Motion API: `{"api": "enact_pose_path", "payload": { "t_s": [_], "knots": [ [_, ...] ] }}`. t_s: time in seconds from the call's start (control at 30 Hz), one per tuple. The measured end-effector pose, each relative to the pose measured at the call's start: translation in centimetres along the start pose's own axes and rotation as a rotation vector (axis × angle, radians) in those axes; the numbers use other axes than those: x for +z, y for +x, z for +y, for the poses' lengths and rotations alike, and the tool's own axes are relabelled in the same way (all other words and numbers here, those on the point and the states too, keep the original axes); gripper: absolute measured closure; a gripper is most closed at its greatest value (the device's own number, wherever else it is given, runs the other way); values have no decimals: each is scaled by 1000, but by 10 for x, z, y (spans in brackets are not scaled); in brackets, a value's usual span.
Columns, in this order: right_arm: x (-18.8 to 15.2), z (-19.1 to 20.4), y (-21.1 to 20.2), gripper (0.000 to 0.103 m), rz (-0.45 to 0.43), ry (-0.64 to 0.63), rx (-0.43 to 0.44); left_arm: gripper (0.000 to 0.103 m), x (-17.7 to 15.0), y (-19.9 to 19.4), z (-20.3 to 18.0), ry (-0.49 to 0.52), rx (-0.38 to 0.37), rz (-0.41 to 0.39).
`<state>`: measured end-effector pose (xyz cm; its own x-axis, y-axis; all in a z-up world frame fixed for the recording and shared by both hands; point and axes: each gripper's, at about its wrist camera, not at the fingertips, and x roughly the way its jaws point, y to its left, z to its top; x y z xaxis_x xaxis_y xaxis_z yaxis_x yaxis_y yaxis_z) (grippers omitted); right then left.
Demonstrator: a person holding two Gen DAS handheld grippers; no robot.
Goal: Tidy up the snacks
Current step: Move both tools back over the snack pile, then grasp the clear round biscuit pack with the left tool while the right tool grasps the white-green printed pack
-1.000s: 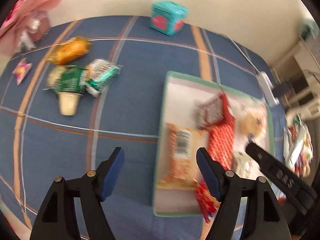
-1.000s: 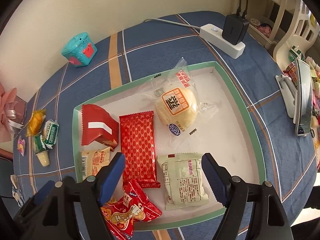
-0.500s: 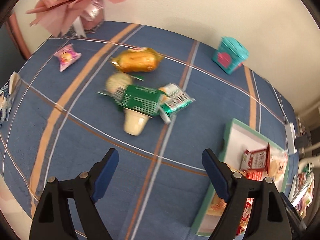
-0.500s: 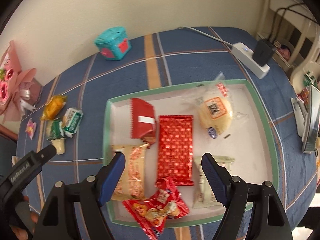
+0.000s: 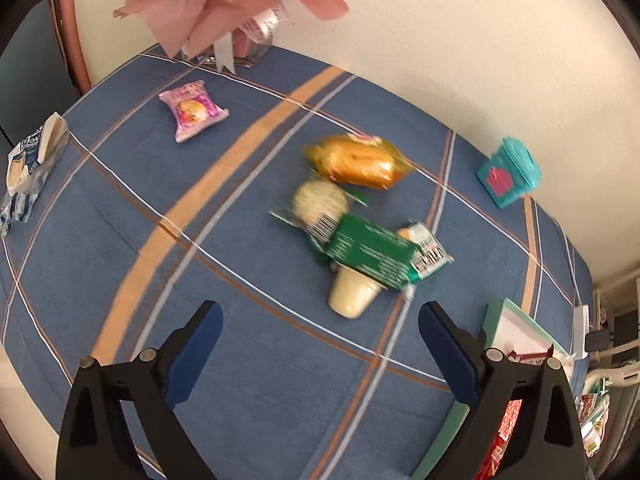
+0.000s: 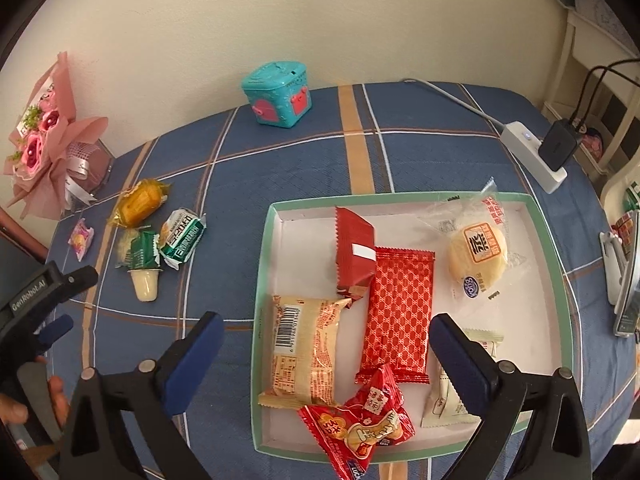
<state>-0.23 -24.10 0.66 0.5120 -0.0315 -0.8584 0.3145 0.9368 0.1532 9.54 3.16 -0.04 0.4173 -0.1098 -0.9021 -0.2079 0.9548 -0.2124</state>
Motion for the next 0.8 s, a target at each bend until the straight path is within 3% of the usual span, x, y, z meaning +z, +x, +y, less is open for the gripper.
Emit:
{"api": "enact_pose_path", "payload": {
  "t_s": [0.37,0.8],
  "knots": [
    [13,62,9,0,-34,-81,124,5,29,2,57,-76,73,-26],
    [41,113,78,0,46,-87,111,5,50,47,34,-36,-12,-13]
  ]
}}
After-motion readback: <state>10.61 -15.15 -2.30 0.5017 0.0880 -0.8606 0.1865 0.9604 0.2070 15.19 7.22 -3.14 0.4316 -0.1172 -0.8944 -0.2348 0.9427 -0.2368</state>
